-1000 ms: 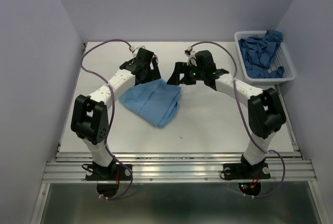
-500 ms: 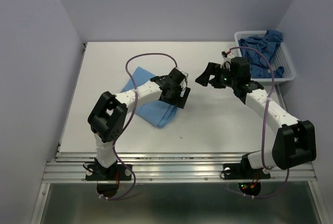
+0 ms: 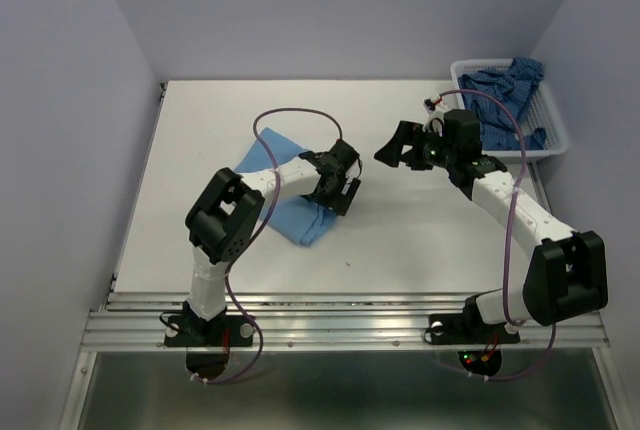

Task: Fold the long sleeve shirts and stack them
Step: Fold the shirt

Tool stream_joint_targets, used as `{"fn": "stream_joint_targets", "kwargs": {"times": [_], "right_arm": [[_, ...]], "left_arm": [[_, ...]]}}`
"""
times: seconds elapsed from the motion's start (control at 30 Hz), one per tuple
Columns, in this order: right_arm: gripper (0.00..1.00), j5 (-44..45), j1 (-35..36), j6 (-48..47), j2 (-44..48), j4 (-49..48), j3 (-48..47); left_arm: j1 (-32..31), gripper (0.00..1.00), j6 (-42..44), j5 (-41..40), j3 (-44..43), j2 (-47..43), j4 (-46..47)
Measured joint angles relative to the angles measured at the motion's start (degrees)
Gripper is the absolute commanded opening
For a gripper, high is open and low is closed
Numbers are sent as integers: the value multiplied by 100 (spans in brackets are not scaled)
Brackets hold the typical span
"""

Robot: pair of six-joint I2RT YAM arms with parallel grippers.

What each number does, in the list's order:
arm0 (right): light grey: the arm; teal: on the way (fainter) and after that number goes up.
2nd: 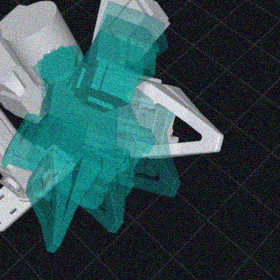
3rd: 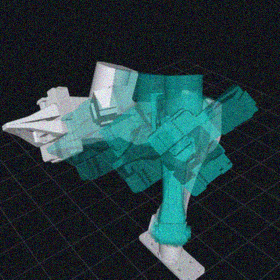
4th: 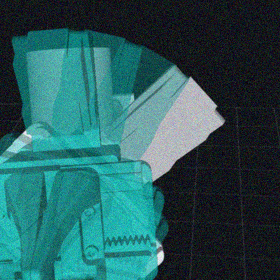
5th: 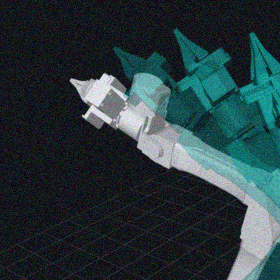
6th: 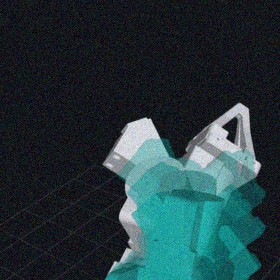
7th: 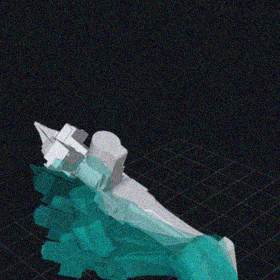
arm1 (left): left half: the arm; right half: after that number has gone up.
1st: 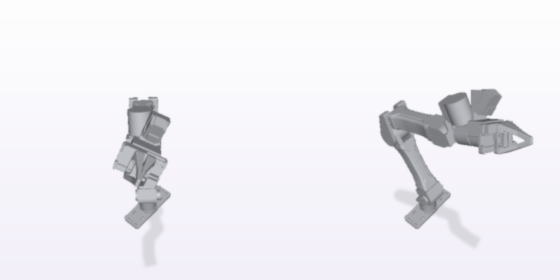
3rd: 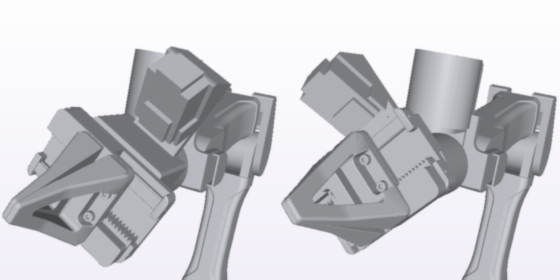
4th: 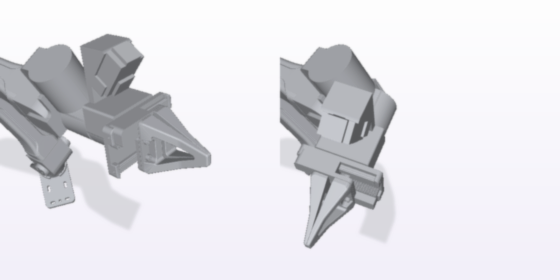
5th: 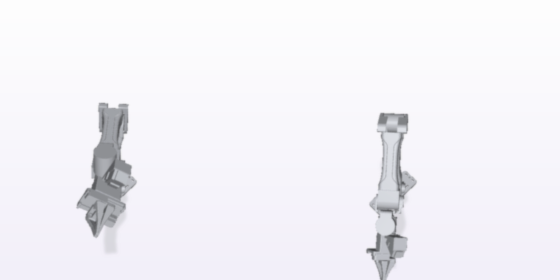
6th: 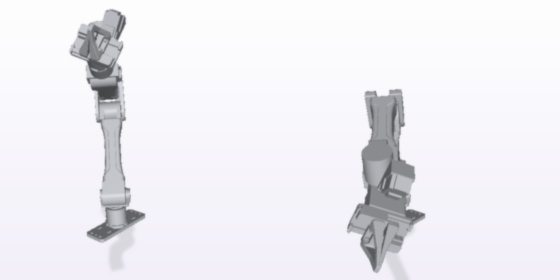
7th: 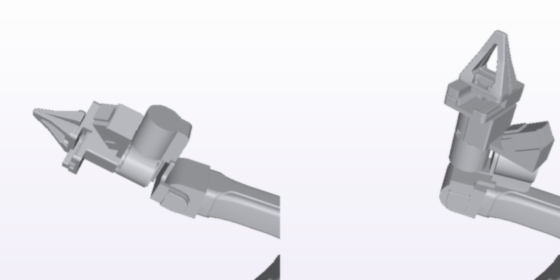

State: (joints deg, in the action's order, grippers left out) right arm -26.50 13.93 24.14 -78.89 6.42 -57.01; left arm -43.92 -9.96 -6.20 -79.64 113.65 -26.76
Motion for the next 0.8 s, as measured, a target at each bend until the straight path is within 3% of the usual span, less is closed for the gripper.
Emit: {"fn": "stream_joint_targets", "kwargs": {"times": [0.13,0.23,0.27,0.33,0.37,0.67,0.8], "right_arm": [[100,-31,0,-17,-9,0,0],[100,-35,0,-20,-13,0,0],[100,-35,0,-20,-13,2,0],[100,-35,0,-22,-13,0,0],[100,-35,0,-26,-13,2,0],[100,7,0,-46,-9,0,15],[100,297,0,120,267,66,247]], "left_arm": [[2,98,7,-190,-13,11,9],[46,68,17,-168,-13,20,35],[96,50,13,-101,-9,33,79],[195,28,39,-94,-9,57,133],[271,1,33,-68,-11,72,160],[699,0,90,85,-496,354,146],[739,0,66,542,-710,337,-42]]}}
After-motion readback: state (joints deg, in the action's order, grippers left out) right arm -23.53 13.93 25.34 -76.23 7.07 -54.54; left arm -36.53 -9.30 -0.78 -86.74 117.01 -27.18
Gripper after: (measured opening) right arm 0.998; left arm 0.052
